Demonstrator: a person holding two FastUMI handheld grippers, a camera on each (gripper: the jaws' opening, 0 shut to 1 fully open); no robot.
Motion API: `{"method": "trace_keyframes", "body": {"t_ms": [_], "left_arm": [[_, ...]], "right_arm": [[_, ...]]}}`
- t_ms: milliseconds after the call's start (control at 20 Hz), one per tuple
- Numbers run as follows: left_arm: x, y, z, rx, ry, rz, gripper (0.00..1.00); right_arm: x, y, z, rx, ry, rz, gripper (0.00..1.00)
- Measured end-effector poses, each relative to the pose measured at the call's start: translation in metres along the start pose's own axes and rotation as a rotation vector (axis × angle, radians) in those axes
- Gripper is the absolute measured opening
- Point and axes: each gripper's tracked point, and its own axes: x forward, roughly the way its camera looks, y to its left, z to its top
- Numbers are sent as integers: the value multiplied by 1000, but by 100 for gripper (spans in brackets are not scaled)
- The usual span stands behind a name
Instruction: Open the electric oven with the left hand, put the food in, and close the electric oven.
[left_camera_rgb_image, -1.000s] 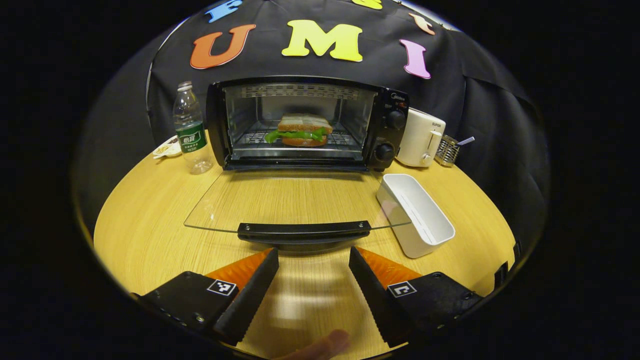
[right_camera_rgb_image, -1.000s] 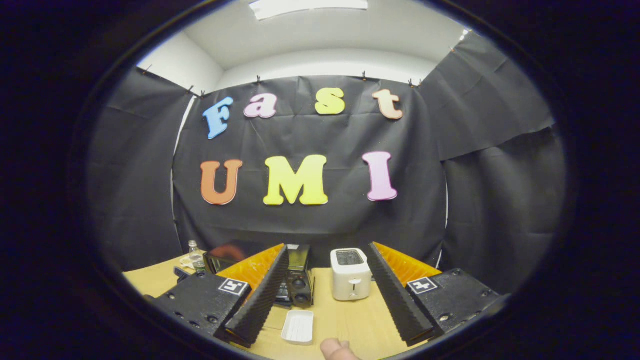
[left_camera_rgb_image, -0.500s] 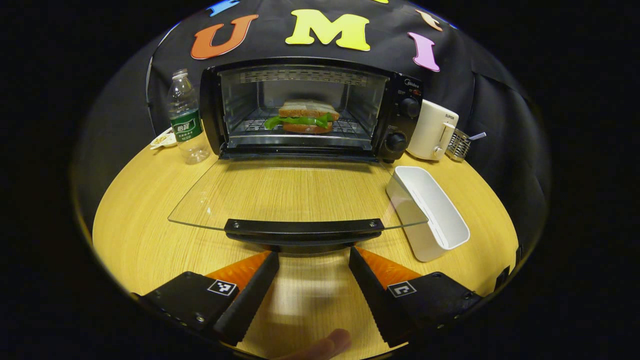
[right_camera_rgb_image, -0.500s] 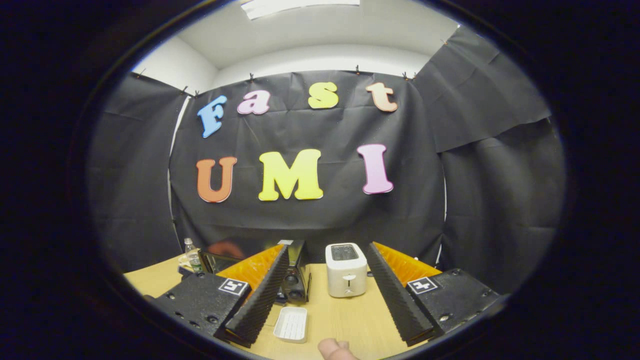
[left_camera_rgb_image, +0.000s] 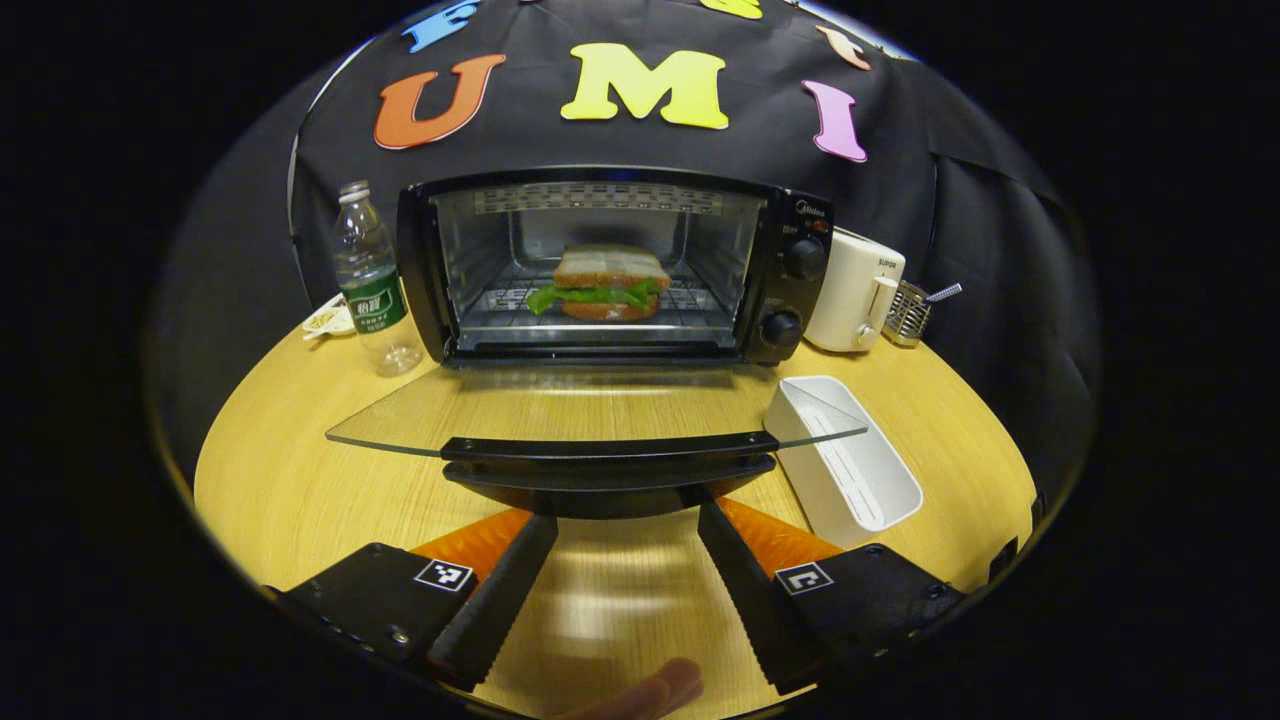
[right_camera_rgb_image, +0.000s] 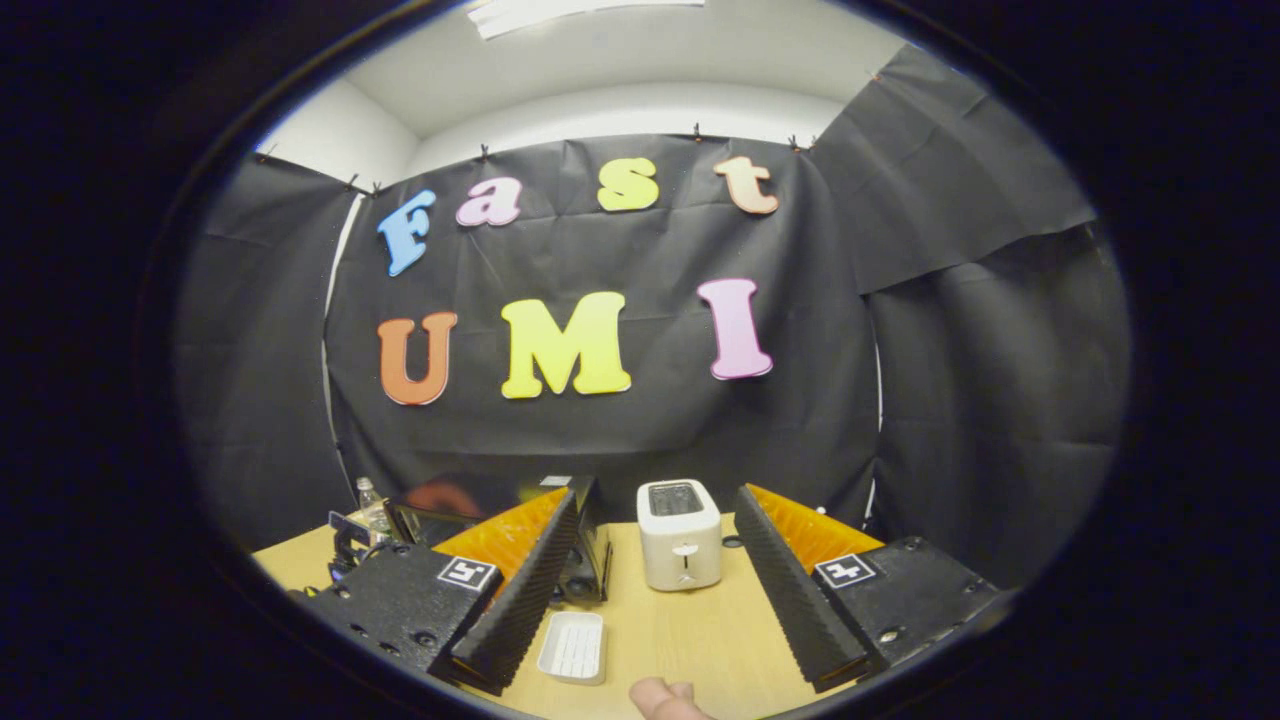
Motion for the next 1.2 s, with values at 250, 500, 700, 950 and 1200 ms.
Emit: {"method": "trace_keyframes", "body": {"t_ms": [250,500,700,950,1200], "left_arm": [[9,2,39,-32,-61,-40,94],[31,22,69,3,-93,13,94],[41,29,99,8,-149,29,96],[34,40,153,-47,-307,45,96],[-30,36,164,-83,-388,45,94]], "right_arm": [[-13,-12,1,21,-15,-29,100],[-35,-14,6,1,-22,-35,90],[-52,-19,13,-1,-33,-70,100],[-76,-14,7,29,-29,-52,90],[-104,-22,6,33,-49,-60,100]]}}
